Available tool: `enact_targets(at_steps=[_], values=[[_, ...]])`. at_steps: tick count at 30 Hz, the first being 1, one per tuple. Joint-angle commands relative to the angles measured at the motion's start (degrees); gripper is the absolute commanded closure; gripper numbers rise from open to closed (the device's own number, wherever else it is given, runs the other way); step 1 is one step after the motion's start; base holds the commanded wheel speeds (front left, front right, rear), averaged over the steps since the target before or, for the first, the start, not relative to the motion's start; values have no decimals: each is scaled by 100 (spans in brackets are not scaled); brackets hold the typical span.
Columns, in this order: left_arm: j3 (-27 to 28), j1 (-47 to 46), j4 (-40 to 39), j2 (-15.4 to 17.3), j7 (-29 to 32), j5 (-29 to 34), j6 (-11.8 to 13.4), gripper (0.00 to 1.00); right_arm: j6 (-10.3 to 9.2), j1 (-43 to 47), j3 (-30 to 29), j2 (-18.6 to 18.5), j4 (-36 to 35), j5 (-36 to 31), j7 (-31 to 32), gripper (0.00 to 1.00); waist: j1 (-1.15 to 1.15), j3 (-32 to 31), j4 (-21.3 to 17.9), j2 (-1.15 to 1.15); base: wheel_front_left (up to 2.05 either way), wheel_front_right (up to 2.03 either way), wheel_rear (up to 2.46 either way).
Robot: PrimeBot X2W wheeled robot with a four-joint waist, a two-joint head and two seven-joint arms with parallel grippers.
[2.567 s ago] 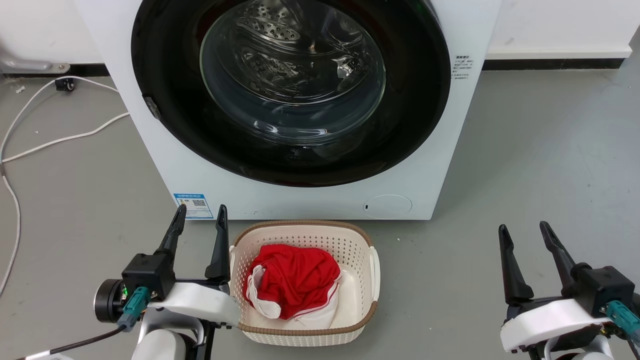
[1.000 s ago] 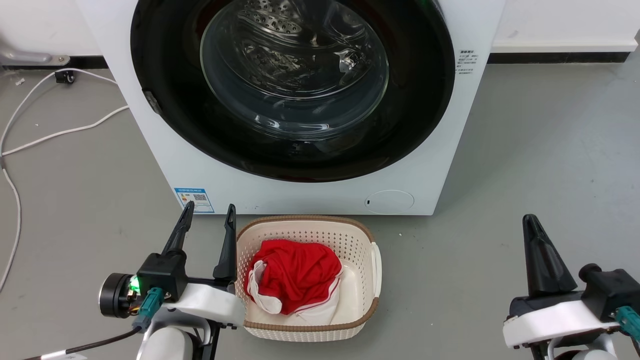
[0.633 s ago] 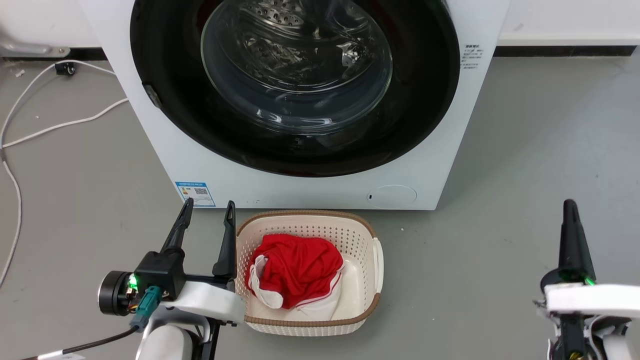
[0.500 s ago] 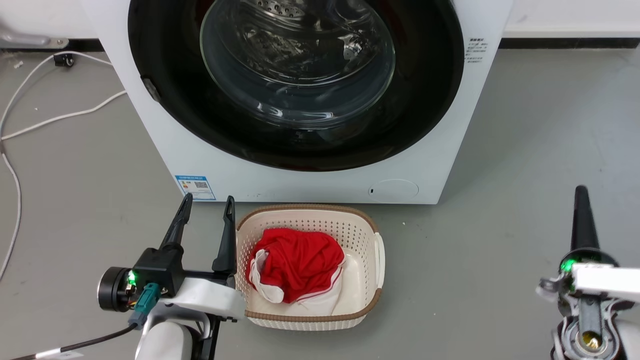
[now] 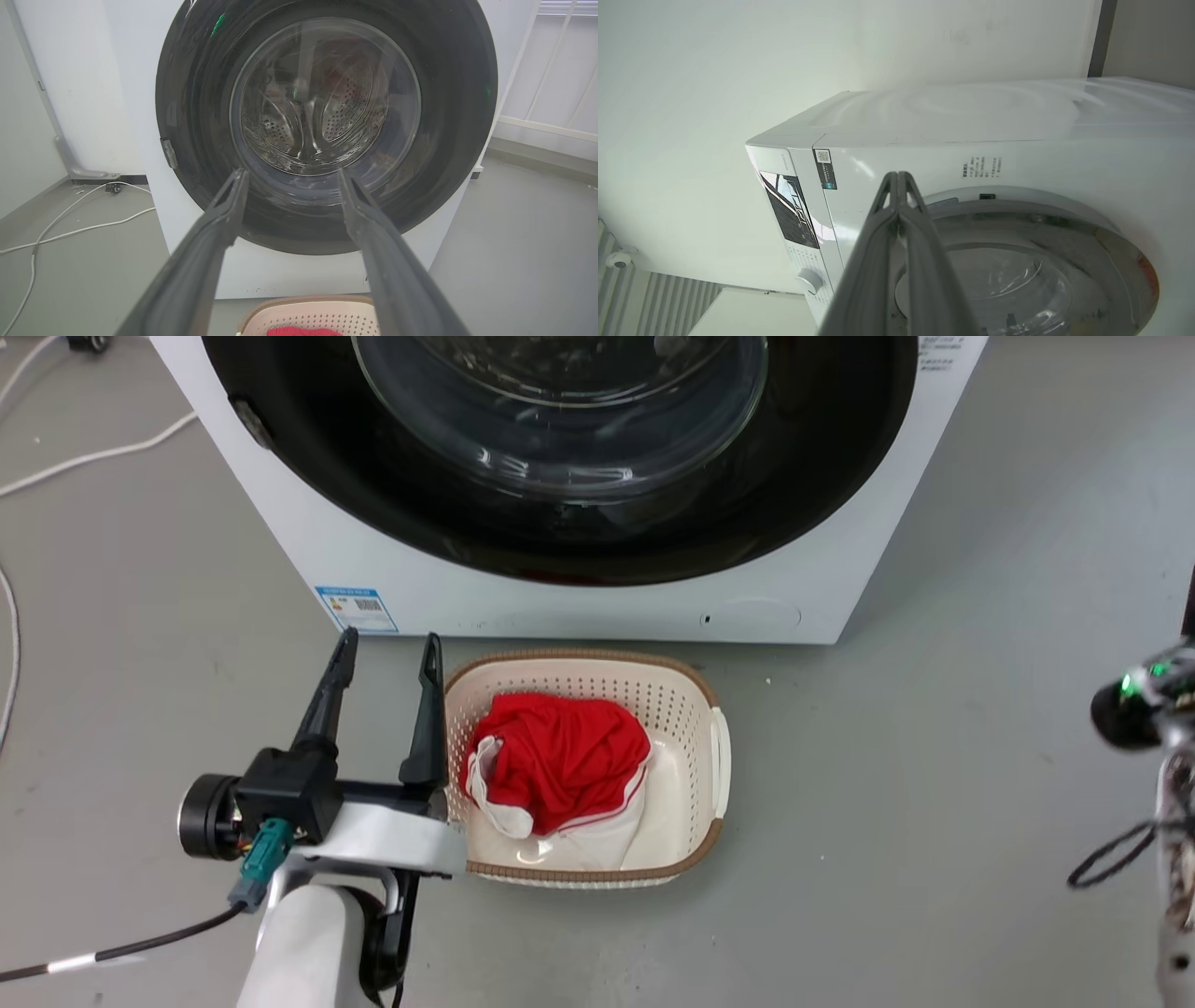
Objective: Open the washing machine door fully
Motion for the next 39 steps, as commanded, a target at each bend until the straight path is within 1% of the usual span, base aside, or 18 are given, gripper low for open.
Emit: enact_targets(at_steps=[1,3,8,13,16,20,25,30,39], values=[[-7,-112,-34,-6,-15,-21,24,0,0,-275,70,-121,139,88,143,100,0,183,30,0,0,0,0],[-38,-173,-71,-5,-15,-27,43,0,0,-681,143,-368,413,145,295,100,0,312,53,0,0,0,0],[-103,-353,-157,-5,-15,-44,76,0,0,-1689,635,-978,1094,-13,764,100,0,607,124,0,0,0,0],[-130,-495,-221,-5,-15,-73,65,0,0,-2595,1194,-1376,1719,-242,1262,100,0,826,206,0,0,0,0],[-147,-532,-256,-5,-15,-79,78,0,0,-3082,1552,-1445,2048,-380,1573,100,0,940,240,0,0,0,0],[-162,-606,-314,-5,-15,-79,85,0,0,-3610,1982,-1436,2432,-584,1954,100,0,1072,274,0,0,0,0],[-184,-667,-379,-5,-15,-79,88,0,0,-4132,2329,-1338,2872,-856,2087,100,0,1249,319,0,0,0,0],[-239,-782,-426,-5,-15,-121,106,0,0,-4556,2513,-1279,3190,-1062,2141,100,0,1451,391,0,0,0,0],[-300,-884,-528,-5,-15,-149,197,0,0,-4955,2697,-1211,3427,-1311,2213,100,0,1732,409,0,0,0,0]])
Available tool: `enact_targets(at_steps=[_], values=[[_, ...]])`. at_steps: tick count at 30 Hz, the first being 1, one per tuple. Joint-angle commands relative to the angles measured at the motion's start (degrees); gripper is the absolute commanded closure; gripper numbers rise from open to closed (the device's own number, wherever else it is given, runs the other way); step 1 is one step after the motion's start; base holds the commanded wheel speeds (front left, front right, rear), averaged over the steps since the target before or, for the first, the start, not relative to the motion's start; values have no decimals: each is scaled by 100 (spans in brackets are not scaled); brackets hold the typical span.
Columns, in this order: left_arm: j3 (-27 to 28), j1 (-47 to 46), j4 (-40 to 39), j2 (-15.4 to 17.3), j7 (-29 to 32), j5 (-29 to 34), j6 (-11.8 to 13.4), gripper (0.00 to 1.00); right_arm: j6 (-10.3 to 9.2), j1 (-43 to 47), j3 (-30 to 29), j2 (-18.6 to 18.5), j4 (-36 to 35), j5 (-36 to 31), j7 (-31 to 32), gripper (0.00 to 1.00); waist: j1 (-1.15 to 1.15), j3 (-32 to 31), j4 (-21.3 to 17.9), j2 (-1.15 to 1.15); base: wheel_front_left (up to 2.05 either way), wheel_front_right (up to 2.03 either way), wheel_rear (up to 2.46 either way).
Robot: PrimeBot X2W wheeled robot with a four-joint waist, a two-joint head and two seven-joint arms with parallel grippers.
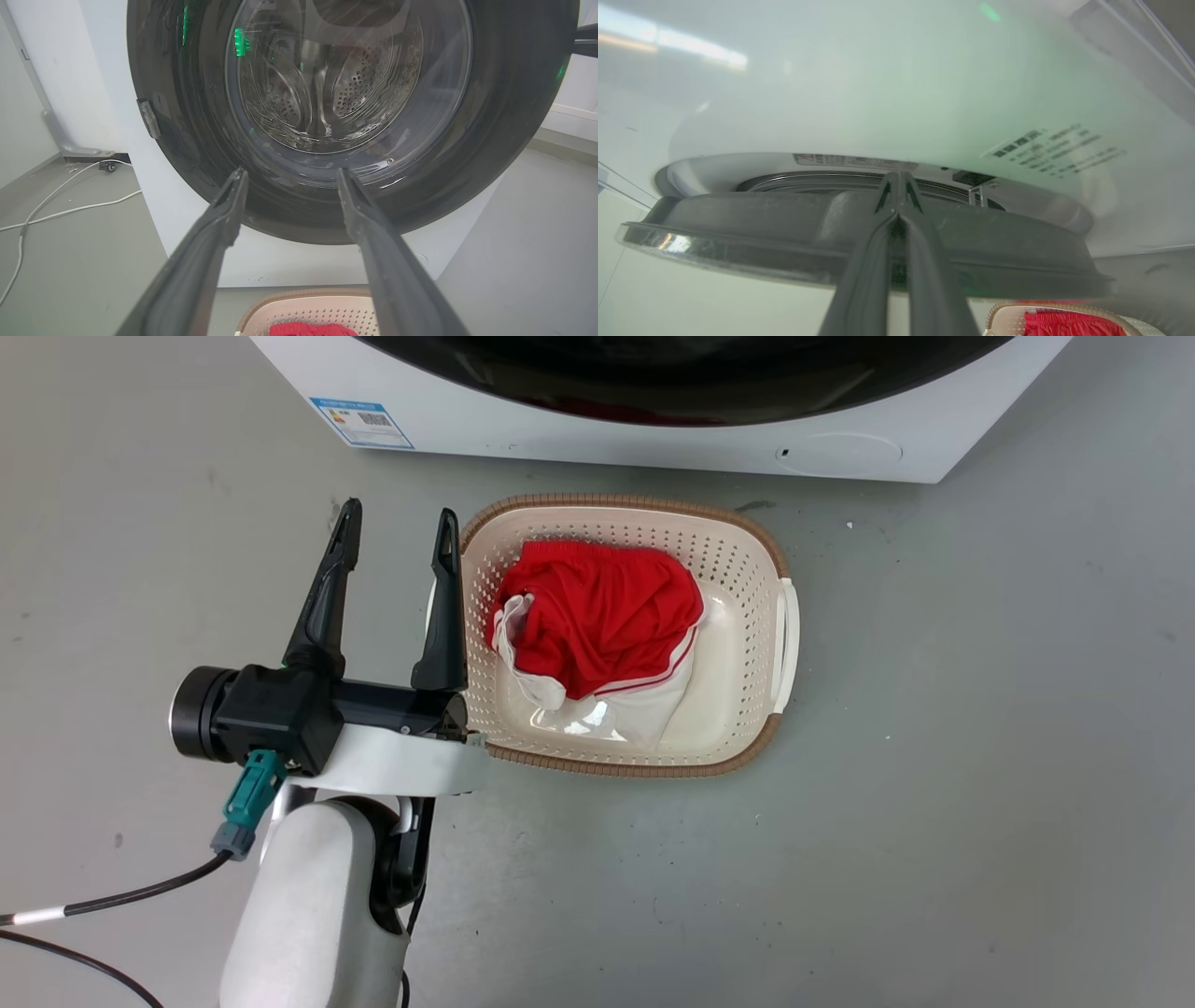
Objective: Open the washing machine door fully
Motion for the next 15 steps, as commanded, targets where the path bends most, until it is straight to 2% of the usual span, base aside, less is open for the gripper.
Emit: enact_targets(at_steps=[1,7,15], values=[[-11,-56,-18,-4,-15,-8,33,0,0,-85,8,22,15,-32,19,100,0,24,-1,0,0,0,0],[-48,-146,-32,-4,-15,-14,35,0,0,-209,55,82,126,-88,123,100,0,101,15,0,0,0,0],[-68,-195,-2,-4,-15,-36,53,0,0,-235,48,135,132,49,583,100,0,138,17,0,0,0,0]])
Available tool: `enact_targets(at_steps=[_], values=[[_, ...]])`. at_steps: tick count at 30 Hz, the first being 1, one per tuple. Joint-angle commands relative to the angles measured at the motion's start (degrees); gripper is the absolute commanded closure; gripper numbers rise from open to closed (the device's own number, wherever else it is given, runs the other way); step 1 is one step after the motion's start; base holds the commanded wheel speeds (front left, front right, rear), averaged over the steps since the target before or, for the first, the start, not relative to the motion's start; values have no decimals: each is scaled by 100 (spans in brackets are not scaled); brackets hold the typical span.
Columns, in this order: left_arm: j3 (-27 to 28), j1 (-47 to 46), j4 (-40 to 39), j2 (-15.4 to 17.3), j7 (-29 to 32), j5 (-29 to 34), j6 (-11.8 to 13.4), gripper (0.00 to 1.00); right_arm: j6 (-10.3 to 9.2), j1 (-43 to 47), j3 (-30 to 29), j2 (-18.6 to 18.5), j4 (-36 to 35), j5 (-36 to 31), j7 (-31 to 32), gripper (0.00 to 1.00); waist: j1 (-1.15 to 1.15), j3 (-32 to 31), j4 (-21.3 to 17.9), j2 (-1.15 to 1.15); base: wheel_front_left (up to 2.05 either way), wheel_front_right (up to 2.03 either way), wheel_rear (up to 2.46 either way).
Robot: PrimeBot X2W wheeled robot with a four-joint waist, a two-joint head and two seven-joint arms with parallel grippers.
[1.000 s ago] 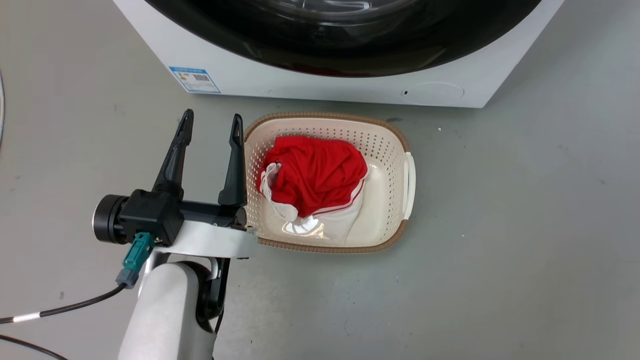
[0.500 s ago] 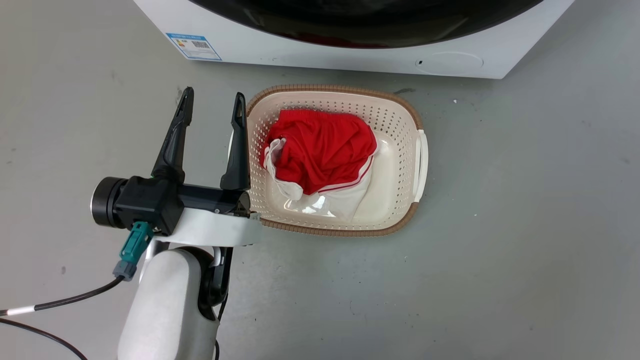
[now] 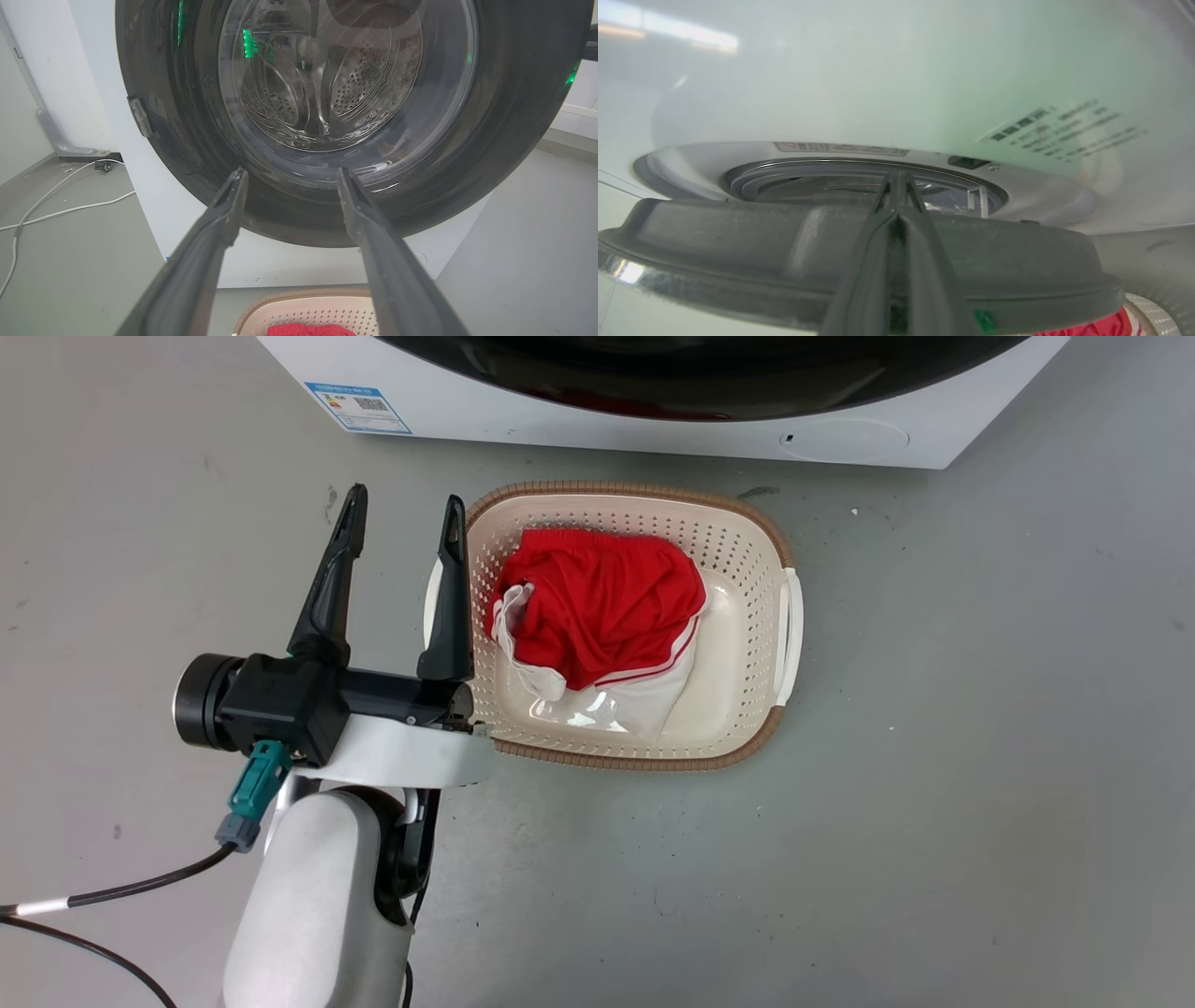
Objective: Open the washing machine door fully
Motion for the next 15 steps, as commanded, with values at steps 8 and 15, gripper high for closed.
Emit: enact_targets(at_steps=[8,15], values=[[27,-48,36,-5,-15,-16,26,0,8,274,-7,110,-383,270,616,100,0,-69,-40,0,0,0,0],[43,-4,91,-5,-15,22,-10,0,6,629,-75,38,-648,488,999,100,0,-182,-99,0,0,0,0]])
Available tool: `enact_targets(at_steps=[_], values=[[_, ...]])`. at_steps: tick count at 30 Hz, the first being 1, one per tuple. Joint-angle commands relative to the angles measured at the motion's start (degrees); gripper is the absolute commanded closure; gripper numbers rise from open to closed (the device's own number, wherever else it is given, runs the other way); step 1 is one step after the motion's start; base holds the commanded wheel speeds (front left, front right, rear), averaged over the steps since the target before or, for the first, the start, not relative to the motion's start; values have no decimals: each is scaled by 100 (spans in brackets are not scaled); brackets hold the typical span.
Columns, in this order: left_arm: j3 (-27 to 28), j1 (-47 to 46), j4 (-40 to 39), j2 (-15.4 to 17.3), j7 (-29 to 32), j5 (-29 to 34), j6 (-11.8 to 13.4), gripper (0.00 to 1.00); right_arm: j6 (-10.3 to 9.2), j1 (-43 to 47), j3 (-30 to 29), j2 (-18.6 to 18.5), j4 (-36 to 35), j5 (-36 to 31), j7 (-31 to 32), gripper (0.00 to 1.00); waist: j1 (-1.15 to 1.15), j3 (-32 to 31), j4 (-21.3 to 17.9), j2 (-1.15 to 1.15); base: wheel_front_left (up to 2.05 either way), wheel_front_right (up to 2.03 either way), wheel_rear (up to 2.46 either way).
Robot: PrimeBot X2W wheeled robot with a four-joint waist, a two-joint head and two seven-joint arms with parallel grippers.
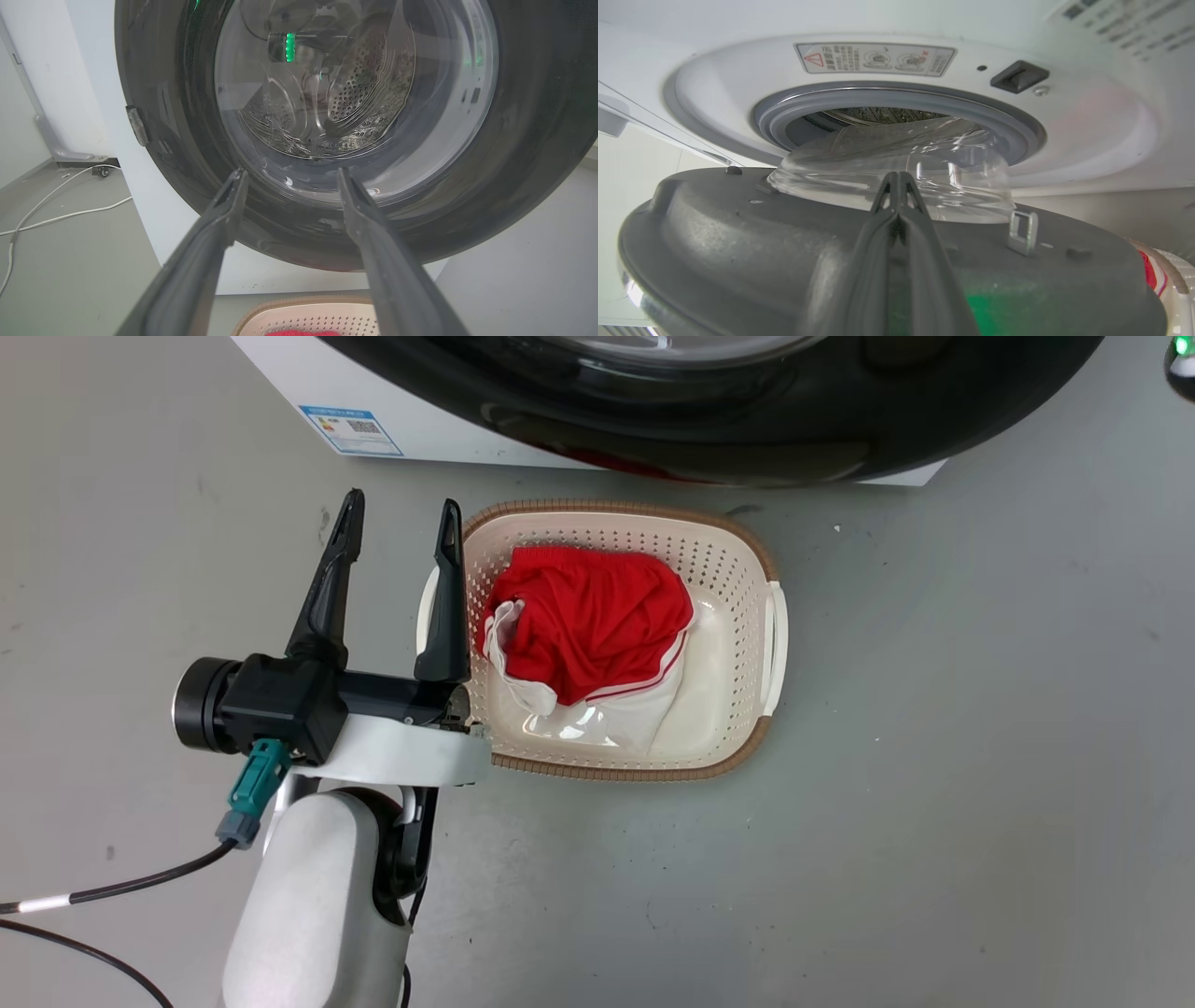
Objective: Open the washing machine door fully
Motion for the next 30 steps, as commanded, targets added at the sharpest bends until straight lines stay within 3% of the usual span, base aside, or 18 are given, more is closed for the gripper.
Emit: enact_targets(at_steps=[1,11,30], values=[[4,3,15,-5,-15,19,-7,0,14,124,17,47,-37,49,67,100,0,-26,-12,0,0,0,0],[35,146,147,-5,-15,66,-35,0,13,785,104,167,-336,228,455,100,0,-357,-74,0,0,0,0],[158,731,518,-5,-15,181,-195,0,14,2778,391,843,-975,614,812,100,0,-1621,-122,0,0,0,0]])
